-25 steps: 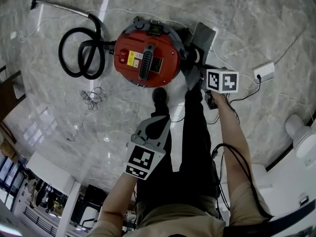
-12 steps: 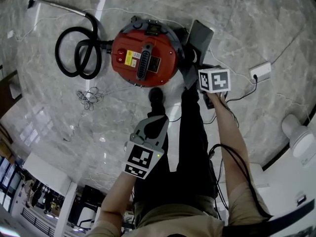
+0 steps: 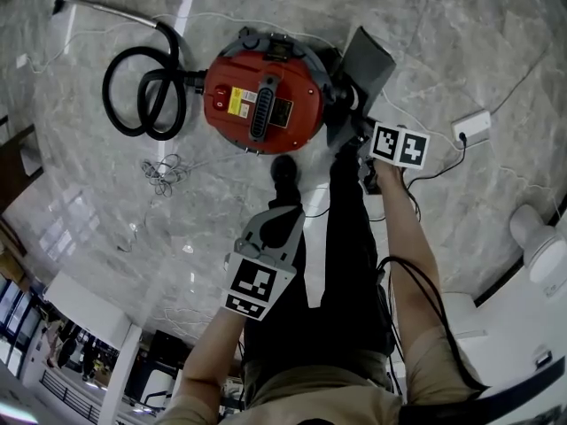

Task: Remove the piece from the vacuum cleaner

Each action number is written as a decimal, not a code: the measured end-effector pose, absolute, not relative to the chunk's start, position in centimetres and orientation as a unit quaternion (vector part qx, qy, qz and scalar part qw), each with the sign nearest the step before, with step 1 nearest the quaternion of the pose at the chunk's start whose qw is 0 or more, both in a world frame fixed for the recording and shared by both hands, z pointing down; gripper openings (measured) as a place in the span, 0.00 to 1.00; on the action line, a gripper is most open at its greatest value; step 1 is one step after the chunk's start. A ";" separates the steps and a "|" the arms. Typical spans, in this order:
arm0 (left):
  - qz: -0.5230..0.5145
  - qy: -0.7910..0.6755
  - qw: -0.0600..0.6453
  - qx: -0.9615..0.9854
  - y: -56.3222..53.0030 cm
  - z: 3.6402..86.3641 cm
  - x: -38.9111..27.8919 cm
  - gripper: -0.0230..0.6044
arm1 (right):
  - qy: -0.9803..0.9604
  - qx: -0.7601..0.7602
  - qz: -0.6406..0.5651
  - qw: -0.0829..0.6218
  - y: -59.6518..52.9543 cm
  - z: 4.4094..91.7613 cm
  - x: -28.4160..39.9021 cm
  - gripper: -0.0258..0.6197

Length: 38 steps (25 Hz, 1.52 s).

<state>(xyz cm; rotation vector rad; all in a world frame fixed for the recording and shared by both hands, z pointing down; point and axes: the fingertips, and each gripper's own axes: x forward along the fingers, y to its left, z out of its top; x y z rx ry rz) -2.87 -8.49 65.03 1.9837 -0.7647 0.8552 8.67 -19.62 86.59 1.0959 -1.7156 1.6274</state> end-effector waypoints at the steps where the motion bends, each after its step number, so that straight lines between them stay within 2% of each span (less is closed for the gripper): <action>1: 0.340 -0.304 0.412 0.788 -8.4 65.0 -3.0 0.04 | -0.660 0.395 0.560 0.307 -19.6 86.5 8.7 0.08; 4: 0.343 -0.304 0.413 0.787 -8.1 65.1 -3.3 0.04 | -0.717 0.359 0.411 0.434 -19.3 86.7 8.9 0.08; 7: 0.346 -0.305 0.413 0.785 -8.1 65.2 -3.3 0.04 | -0.726 0.357 0.342 0.477 -19.1 87.1 9.2 0.08; 16: 0.341 -0.309 0.412 0.786 -8.4 65.0 -2.1 0.04 | -0.673 0.395 0.507 0.367 -19.0 87.8 9.4 0.08; 24: 0.341 -0.317 0.412 0.784 -8.8 65.1 -2.3 0.04 | -0.644 0.396 0.568 0.325 -19.2 88.3 10.0 0.08; 29: 0.336 -0.317 0.410 0.786 -8.9 65.0 -2.3 0.04 | -0.684 0.379 0.482 0.396 -19.4 88.5 10.6 0.08; 38: 0.336 -0.323 0.408 0.785 -9.0 65.1 -3.0 0.04 | -0.718 0.363 0.372 0.464 -19.7 89.1 11.5 0.08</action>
